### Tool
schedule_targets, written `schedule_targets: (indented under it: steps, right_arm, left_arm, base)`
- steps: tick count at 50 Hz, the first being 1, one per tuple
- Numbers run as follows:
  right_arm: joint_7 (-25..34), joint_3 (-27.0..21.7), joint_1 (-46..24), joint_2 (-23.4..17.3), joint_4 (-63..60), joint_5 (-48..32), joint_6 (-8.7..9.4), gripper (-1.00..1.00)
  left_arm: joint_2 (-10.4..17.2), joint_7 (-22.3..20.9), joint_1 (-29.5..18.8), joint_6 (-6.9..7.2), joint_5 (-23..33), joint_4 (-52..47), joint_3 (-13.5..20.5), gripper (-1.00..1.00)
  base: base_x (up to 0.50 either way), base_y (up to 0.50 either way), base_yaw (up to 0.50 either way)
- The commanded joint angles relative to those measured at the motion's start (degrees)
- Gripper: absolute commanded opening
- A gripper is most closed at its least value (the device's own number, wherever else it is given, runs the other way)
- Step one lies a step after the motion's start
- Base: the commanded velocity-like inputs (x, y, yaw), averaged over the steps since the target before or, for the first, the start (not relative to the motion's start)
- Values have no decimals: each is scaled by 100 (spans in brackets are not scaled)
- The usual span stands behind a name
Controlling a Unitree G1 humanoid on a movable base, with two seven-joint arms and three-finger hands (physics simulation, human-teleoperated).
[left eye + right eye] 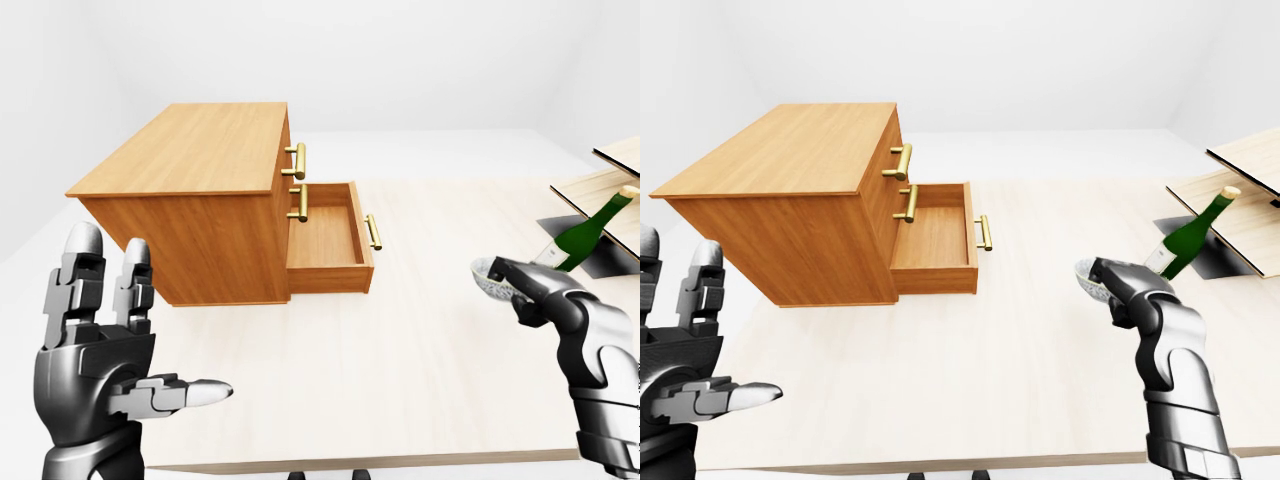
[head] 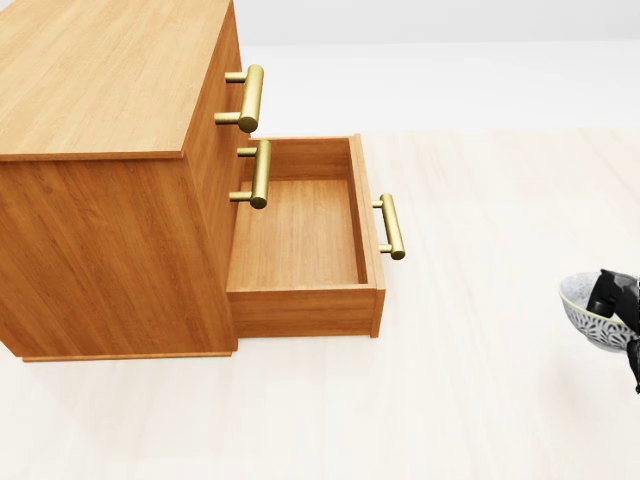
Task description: Put the bowl on top of the cabinet.
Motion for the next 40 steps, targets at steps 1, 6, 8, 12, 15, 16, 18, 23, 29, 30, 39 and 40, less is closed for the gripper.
schedule_targets:
  steps: [1, 6, 8, 12, 15, 16, 18, 23, 29, 30, 39, 40]
  right_arm:
    - [0, 140, -782, 234, -864, -2109, -1, -100]
    - [0, 183, -1064, 683, -1174, -2601, -1, -100]
    - [0, 306, -1206, 926, -1375, -2693, -1, -100]
    - [0, 484, -1511, 1144, -1522, -2701, -1, -100]
    - [0, 598, -1748, 1378, -1612, -2590, -1, -100]
    - [0, 648, -1843, 1441, -1596, -2534, -1, -100]
    - [0, 830, -1932, 1573, -1554, -2514, -1, -100]
    - [0, 1112, -2284, 1941, -1467, -2205, -1, -100]
    - [0, 1434, -2588, 2314, -1358, -1918, -1, -100]
    - [0, 1495, -2664, 2387, -1307, -1919, -1, -100]
    - [0, 1515, -2670, 2378, -1301, -1900, -1, -100]
    - [0, 1516, -2670, 2377, -1301, -1899, -1, -100]
  left_arm:
    - [-22, 74, -195, 0, 177, 718, -98, 100]
    - [-17, 78, -212, 0, 169, 749, -86, 100]
    - [-13, 72, -227, 0, 188, 804, -98, 100]
    - [-10, 58, -200, 0, 173, 793, -106, 100]
    - [5, 61, -237, 0, 156, 843, -77, 100]
    - [10, 65, -255, 0, 165, 877, -79, 100]
    - [12, 67, -256, 0, 188, 906, -107, 100]
    - [32, 91, -261, 0, 173, 895, -107, 100]
    - [26, 88, -263, 0, 241, 960, -178, 100]
    - [38, 90, -282, 0, 248, 995, -189, 100]
    - [51, 103, -278, 0, 240, 1001, -199, 100]
    - [52, 104, -278, 0, 240, 1001, -199, 100]
  base:
    - [0, 0, 0]
    - [0, 0, 0]
    - [0, 0, 0]
    - [0, 0, 0]
    - [0, 0, 0]
    - [0, 0, 0]
    - [0, 0, 0]
    - [0, 0, 0]
    - [0, 0, 0]
    - [0, 0, 0]
    - [0, 0, 0]
    - [0, 0, 0]
